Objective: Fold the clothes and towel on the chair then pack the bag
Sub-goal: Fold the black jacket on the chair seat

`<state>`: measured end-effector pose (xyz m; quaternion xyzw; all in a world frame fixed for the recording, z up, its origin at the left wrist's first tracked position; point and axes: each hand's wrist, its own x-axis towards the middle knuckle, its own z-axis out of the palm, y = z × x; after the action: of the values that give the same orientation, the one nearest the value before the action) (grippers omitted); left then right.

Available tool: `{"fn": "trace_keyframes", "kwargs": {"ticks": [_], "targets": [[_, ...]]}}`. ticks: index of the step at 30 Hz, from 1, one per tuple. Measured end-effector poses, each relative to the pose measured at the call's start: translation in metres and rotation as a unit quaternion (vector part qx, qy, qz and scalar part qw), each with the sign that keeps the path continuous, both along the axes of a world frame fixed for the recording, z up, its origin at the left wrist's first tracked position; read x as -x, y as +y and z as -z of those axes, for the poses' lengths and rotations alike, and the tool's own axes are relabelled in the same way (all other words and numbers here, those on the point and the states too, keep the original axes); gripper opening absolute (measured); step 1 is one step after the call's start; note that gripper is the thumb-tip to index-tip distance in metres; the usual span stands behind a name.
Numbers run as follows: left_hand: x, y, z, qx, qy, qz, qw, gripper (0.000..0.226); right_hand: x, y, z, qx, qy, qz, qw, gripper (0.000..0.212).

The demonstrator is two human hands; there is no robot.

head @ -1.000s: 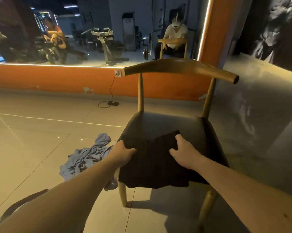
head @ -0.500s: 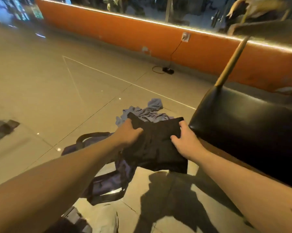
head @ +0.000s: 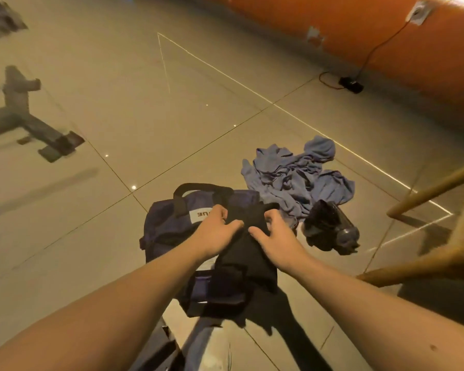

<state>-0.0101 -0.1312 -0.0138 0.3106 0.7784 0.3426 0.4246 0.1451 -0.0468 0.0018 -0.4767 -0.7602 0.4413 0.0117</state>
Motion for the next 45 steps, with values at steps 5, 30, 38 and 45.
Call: {"fn": "trace_keyframes", "kwargs": {"ticks": [5, 30, 38, 45], "targets": [[0.023, -0.003, 0.030, -0.017, -0.085, -0.067, 0.994, 0.028, 0.031, -0.001, 0.028, 0.038, 0.016, -0.019, 0.999, 0.077], [0.130, -0.013, 0.115, 0.084, 0.403, 0.166, 0.896, 0.027, 0.053, 0.023, 0.069, -0.048, 0.000, 0.023, 0.999, 0.056], [0.146, 0.010, 0.096, 0.065, 0.340, 0.035, 0.937, 0.026, 0.067, -0.005, 0.069, -0.121, -0.047, -0.124, 0.984, 0.050], [0.154, 0.014, 0.073, 0.040, 0.340, -0.029, 0.939, 0.024, 0.087, -0.028, 0.077, -0.121, -0.124, -0.286, 0.942, 0.043]]}}
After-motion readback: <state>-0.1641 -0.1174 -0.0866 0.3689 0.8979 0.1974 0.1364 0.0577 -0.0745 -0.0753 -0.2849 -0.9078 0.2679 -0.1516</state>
